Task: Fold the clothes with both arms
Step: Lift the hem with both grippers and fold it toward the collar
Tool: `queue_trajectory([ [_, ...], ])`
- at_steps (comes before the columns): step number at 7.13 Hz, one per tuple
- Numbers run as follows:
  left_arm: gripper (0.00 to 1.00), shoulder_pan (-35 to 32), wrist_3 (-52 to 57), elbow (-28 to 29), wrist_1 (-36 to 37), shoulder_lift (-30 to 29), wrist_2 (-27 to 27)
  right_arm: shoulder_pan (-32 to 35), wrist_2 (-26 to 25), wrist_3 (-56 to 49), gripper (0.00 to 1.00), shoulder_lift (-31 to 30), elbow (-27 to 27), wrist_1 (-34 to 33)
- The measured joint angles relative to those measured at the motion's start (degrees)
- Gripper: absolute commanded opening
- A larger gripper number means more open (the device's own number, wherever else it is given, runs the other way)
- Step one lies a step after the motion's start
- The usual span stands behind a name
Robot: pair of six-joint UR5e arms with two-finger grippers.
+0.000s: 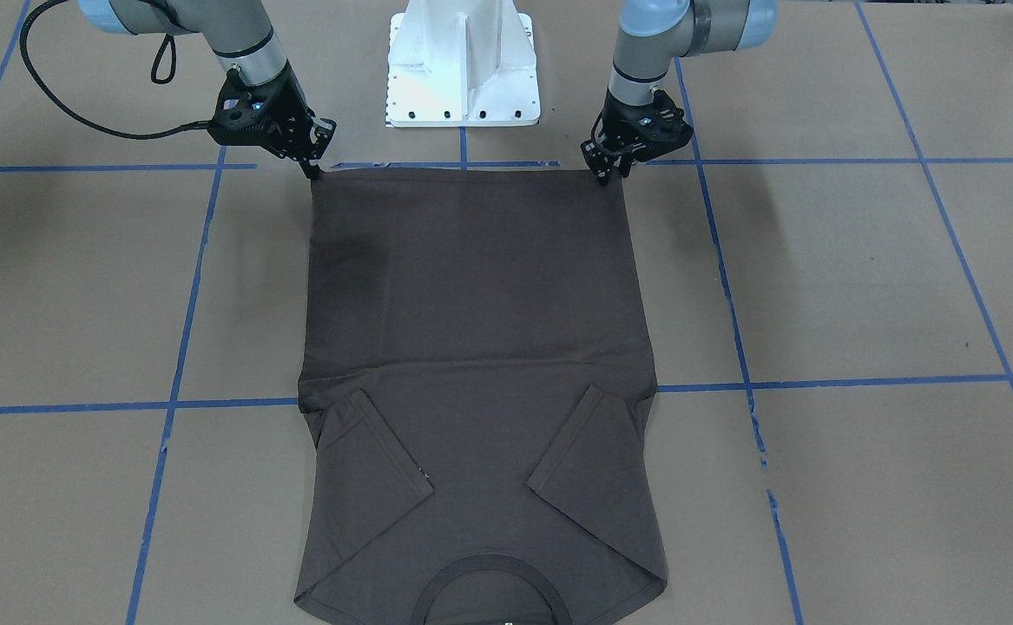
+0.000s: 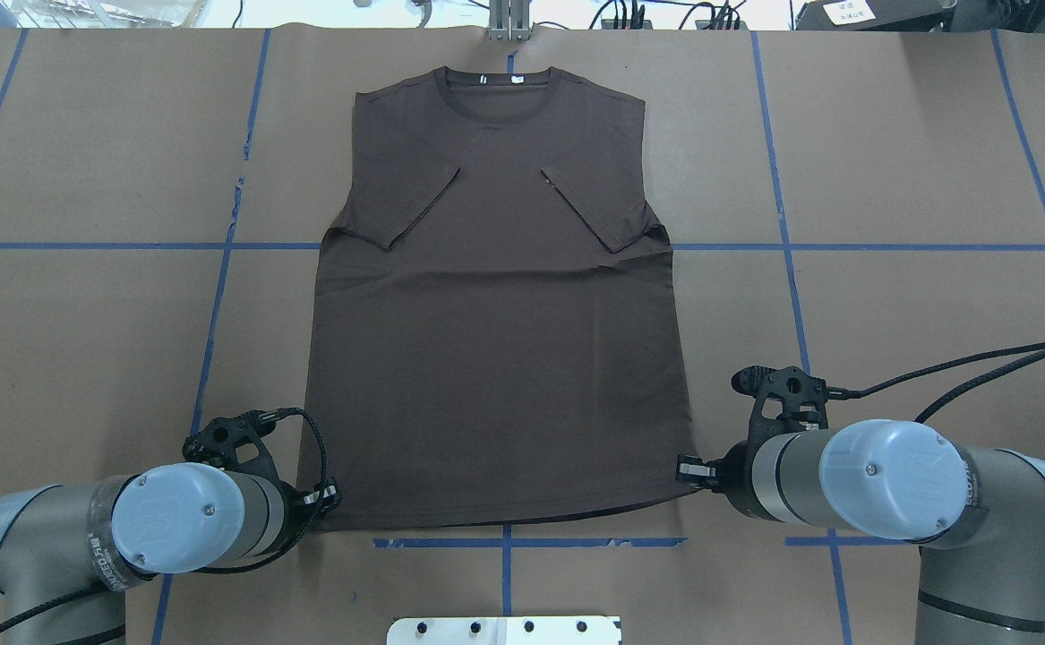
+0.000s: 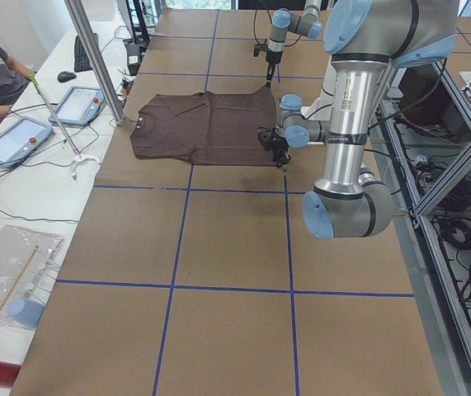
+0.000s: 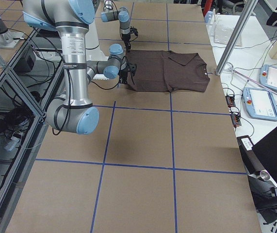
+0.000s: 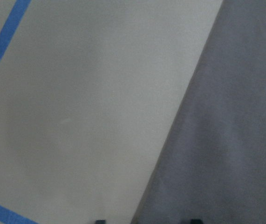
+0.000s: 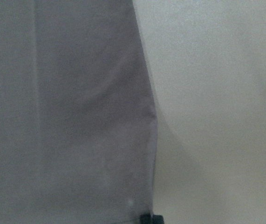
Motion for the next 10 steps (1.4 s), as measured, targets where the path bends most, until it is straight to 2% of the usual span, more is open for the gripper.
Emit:
queue_trajectory([
  [1, 0.05, 0.1, 0.0, 0.0, 0.0, 0.0, 0.0, 0.1, 0.0, 0.0, 0.0, 0.0, 0.0, 0.0],
  [2, 0.0, 0.1, 0.0, -0.1, 0.0, -0.1, 0.0, 0.1, 0.0, 0.0, 0.0, -0.1, 0.1, 0.0],
  [4, 0.0, 0.2, 0.1, -0.3, 0.0, -0.1, -0.1, 0.3, 0.6, 0.0, 0.0, -0.3, 0.2, 0.0],
  [6, 0.0, 0.2, 0.4, -2.4, 1.6, -0.3, -0.2, 1.7, 3.8, -0.2, 0.0, -1.0, 0.7, 0.0],
  [10, 0.0, 3.7, 0.8, -13.9, 10.4, -1.0, -0.5, 3.1, 15.3, -0.7, 0.0, -7.0, 6.9, -0.1],
])
